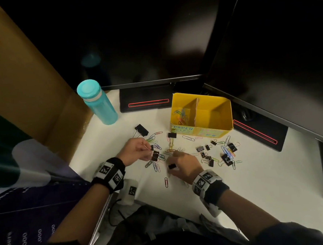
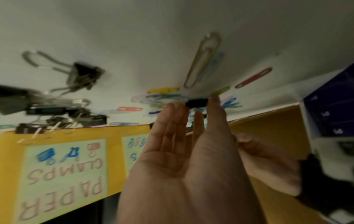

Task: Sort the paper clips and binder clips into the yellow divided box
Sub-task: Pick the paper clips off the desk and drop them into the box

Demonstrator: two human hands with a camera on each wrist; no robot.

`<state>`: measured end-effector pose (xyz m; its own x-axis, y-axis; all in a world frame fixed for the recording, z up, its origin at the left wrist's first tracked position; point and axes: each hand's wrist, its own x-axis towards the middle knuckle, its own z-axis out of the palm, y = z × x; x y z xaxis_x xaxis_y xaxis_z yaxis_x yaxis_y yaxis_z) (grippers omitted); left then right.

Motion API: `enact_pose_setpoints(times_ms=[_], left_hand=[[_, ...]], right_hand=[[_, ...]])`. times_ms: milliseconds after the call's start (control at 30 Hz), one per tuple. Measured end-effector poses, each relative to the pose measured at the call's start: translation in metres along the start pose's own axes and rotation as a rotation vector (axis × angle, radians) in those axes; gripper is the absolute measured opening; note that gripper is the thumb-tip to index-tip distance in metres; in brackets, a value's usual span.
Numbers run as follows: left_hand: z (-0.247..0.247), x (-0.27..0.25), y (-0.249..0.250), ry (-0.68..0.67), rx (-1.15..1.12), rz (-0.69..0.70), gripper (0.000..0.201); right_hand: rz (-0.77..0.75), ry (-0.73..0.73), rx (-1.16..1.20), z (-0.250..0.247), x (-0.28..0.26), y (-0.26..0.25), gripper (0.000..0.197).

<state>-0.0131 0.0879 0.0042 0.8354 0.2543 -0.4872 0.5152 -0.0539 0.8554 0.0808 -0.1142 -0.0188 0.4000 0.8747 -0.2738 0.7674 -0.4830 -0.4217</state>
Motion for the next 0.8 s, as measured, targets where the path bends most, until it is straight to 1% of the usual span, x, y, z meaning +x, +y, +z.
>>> enact_pose_setpoints(times_ms=[67, 200, 300, 400, 467, 533, 567, 633, 700, 733, 767, 800], left_hand=[[0.0, 0.002, -0.002, 0.047, -0.189, -0.078, 0.012], [0.002, 0.004, -0.017, 0.086, -0.452, -0.203, 0.013], [0.0, 0.006, -0.026, 0.201, -0.564, -0.244, 0.014], [-0.006, 0.006, -0.029, 0.357, -0.578, -0.26, 0.015], [-0.009, 0.005, -0.031, 0.461, -0.466, -0.266, 0.013], [-0.01, 0.006, -0.032, 0.497, -0.275, -0.261, 0.004], [-0.008, 0.006, -0.032, 0.506, -0.148, -0.249, 0.002], [-0.002, 0.005, -0.03, 0.583, 0.175, -0.208, 0.013], [0.005, -0.003, -0.021, 0.694, 0.433, -0.112, 0.022], [0.011, -0.008, -0.014, 0.672, 0.498, -0.065, 0.026], [0.017, -0.012, -0.009, 0.582, 0.553, -0.041, 0.032], [0.023, -0.017, -0.005, 0.438, 0.614, -0.054, 0.04]], right_hand=[[0.016, -0.03, 0.011, 0.002, 0.002, 0.0, 0.02], [0.058, 0.052, 0.136, -0.001, -0.007, 0.017, 0.011], [0.109, 0.024, 0.116, -0.006, -0.016, 0.029, 0.027], [0.113, 0.025, 0.022, -0.003, -0.021, 0.029, 0.037], [0.129, 0.053, -0.014, 0.001, -0.019, 0.025, 0.043], [0.127, 0.06, -0.041, 0.002, -0.013, 0.018, 0.038], [0.12, 0.054, -0.058, 0.002, -0.01, 0.014, 0.033], [0.108, 0.026, -0.08, 0.001, -0.005, 0.009, 0.025], [0.098, 0.007, -0.092, -0.001, -0.004, 0.008, 0.02], [0.094, 0.016, -0.087, -0.003, -0.005, 0.009, 0.018], [0.1, 0.032, -0.072, -0.005, -0.008, 0.011, 0.015], [0.109, 0.053, -0.052, -0.008, -0.012, 0.016, 0.014]])
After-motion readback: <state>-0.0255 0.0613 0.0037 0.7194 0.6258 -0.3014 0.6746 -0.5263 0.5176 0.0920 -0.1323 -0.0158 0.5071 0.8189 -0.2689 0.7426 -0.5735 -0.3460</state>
